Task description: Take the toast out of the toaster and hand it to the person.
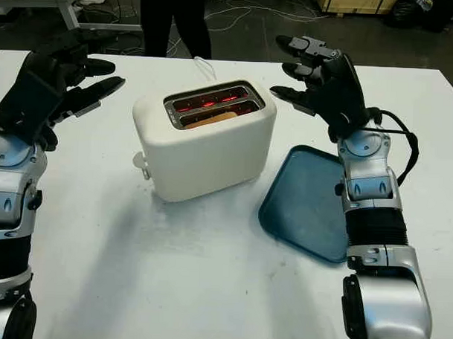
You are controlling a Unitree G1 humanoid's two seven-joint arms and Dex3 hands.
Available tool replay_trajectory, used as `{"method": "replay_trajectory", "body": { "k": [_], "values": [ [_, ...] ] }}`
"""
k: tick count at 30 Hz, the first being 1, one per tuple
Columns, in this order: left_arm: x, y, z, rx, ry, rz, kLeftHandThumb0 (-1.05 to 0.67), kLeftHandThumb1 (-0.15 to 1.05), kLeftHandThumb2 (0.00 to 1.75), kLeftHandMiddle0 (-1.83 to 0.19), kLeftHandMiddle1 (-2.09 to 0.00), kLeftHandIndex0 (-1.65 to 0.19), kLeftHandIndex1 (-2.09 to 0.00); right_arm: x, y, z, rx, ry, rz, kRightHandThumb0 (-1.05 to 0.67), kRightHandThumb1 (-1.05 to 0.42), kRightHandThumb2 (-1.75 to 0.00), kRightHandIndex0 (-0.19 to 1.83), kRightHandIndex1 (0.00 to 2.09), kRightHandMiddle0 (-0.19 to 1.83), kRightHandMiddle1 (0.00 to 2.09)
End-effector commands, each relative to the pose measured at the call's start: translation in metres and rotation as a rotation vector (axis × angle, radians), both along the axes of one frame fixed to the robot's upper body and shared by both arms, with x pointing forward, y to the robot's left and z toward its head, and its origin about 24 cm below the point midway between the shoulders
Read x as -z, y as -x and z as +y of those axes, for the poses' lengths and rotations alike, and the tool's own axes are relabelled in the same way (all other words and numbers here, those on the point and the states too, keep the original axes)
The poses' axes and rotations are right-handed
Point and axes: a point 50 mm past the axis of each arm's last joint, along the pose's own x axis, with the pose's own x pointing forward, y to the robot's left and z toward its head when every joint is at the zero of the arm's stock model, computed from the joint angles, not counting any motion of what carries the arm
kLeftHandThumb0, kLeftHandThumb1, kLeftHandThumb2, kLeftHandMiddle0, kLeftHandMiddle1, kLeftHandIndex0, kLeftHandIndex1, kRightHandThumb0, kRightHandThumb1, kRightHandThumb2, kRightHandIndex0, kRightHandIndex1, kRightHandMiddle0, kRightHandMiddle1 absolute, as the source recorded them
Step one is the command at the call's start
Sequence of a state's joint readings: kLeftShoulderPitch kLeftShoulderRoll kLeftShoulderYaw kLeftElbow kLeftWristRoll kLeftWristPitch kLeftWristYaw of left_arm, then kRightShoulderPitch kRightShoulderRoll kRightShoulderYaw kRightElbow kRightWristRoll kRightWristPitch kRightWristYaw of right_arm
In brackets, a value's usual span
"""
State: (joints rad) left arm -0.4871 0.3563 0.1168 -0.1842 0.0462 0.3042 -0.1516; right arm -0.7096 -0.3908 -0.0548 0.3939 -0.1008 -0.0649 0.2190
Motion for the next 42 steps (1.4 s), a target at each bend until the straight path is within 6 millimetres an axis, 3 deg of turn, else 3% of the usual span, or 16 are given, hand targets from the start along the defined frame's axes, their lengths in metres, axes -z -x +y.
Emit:
{"method": "replay_trajectory", "body": {
  "k": [1,42],
  "values": [
    [-0.0062,-0.0003,-0.0019,0.011,-0.005,-0.025,-0.34,0.92,0.02,-0.24,-0.92,-0.45,-0.32,-0.0064,-0.0006,-0.0007,-0.004,0.016,-0.016,-0.15,-0.82,0.00,0.69,0.01,0.63,0.01],
    [-0.0047,0.0005,-0.0023,0.003,-0.010,-0.024,-0.34,0.92,0.02,-0.24,-0.91,-0.41,-0.39,-0.0072,-0.0004,-0.0023,-0.004,-0.006,-0.014,-0.12,-0.81,0.00,0.67,0.00,0.61,0.00]
  ]
}}
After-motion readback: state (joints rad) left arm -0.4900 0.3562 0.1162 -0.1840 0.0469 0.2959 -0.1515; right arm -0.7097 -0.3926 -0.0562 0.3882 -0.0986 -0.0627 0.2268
